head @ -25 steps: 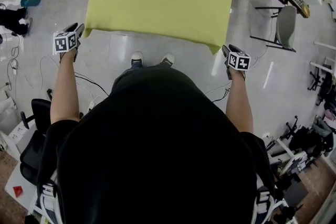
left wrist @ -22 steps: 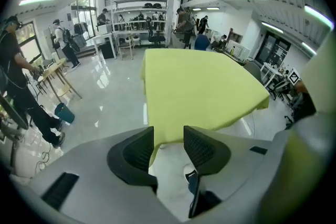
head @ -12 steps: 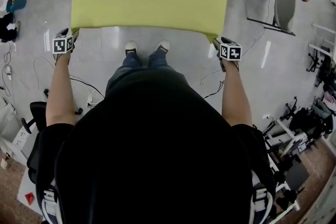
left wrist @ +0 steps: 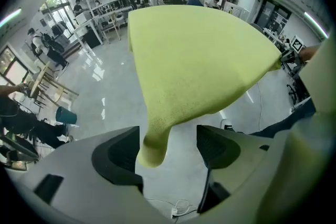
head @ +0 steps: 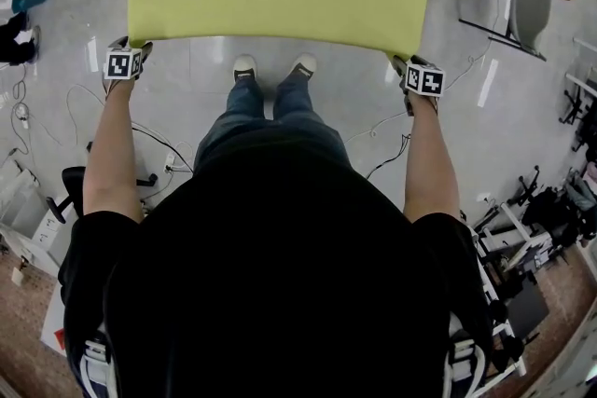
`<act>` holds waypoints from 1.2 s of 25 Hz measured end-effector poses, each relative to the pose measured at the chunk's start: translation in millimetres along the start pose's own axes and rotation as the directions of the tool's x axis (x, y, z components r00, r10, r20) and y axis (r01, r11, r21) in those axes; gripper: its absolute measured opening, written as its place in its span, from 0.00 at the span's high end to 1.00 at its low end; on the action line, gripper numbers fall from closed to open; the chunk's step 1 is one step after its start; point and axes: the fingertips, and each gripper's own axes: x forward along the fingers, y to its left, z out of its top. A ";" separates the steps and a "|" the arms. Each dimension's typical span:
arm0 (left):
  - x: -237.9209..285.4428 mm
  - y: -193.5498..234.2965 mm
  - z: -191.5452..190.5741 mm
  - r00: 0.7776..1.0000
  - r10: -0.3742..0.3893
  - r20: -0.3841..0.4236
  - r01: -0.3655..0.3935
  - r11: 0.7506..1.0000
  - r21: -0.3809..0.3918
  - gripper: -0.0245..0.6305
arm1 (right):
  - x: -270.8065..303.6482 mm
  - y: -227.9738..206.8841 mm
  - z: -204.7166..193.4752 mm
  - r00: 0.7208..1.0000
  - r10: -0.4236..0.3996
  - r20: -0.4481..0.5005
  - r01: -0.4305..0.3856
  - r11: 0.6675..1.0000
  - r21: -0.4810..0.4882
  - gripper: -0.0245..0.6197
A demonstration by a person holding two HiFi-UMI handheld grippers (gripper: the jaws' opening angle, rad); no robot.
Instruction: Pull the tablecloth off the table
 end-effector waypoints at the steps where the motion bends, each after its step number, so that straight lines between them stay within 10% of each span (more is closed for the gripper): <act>1: 5.5 -0.3 0.6 1.000 0.000 -0.001 0.000 1.000 0.009 0.41 | 3.7 -0.8 0.9 1.000 -0.004 0.001 0.004 1.000 0.000 0.57; 8: 31.3 14.5 -4.8 1.000 0.004 -0.010 -0.004 1.000 0.028 0.45 | 32.7 16.0 15.6 1.000 -0.010 0.001 0.010 0.999 -0.050 0.60; 16: 30.2 3.0 -1.6 1.000 -0.009 -0.013 0.009 1.000 0.011 0.90 | 30.7 1.1 6.7 1.000 -0.024 0.002 0.024 0.999 -0.027 0.80; 30: 13.1 -7.2 -16.6 0.997 -0.053 -0.047 0.052 0.999 -0.012 0.93 | 16.8 -4.3 -19.9 0.998 -0.053 -0.025 0.053 0.999 0.004 0.93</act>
